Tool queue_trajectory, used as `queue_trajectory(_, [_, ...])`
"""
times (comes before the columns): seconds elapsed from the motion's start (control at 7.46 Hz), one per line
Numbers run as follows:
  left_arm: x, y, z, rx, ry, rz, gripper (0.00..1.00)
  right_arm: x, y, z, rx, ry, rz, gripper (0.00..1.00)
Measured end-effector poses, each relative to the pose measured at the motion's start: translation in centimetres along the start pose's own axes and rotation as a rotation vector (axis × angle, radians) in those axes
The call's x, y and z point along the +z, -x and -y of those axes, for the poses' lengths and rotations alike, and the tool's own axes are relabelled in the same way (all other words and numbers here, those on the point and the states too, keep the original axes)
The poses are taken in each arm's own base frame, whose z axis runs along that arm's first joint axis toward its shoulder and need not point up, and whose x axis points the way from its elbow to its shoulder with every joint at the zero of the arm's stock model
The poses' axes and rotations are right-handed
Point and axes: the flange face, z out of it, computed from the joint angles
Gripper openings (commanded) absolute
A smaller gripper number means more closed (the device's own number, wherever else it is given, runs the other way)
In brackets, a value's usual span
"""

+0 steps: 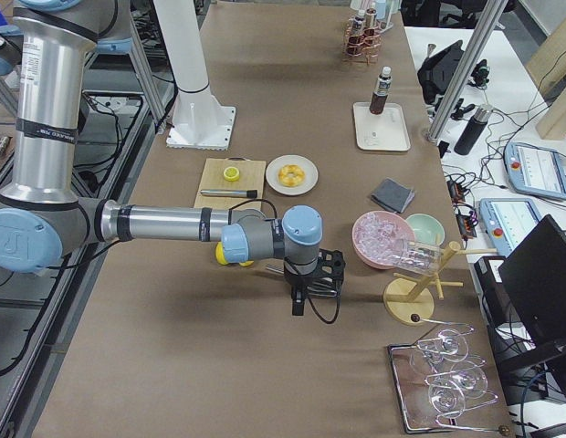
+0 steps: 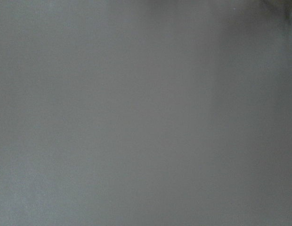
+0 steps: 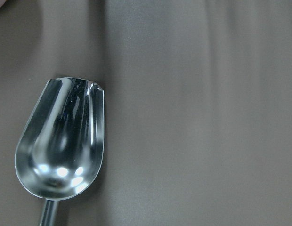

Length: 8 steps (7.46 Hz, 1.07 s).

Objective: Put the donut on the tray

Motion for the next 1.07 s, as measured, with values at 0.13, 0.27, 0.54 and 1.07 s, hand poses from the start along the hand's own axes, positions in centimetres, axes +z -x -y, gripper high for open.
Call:
queue_trajectory(0.13, [-0.02, -0.05, 0.09, 0.002, 0.000, 0.001, 0.98, -0.02, 0.04, 0.04, -0.001, -0.001, 0.001, 1.00])
queue_trajectory(0.27, [-0.03, -0.06, 0.18, 0.003, -0.001, 0.001, 0.98, -0.04, 0.08, 0.06, -0.001, -0.002, 0.002, 1.00])
queue_trajectory(0.54, [0.04, -0.02, 0.11, 0.003, 0.001, 0.002, 0.98, -0.03, 0.42, 0.02, -0.004, 0.004, 0.028, 1.00])
queue_trajectory(1.07, [0.10, 0.00, 0.00, 0.002, 0.003, 0.002, 0.98, 0.38, 0.93, -0.19, -0.018, 0.013, 0.044, 1.00])
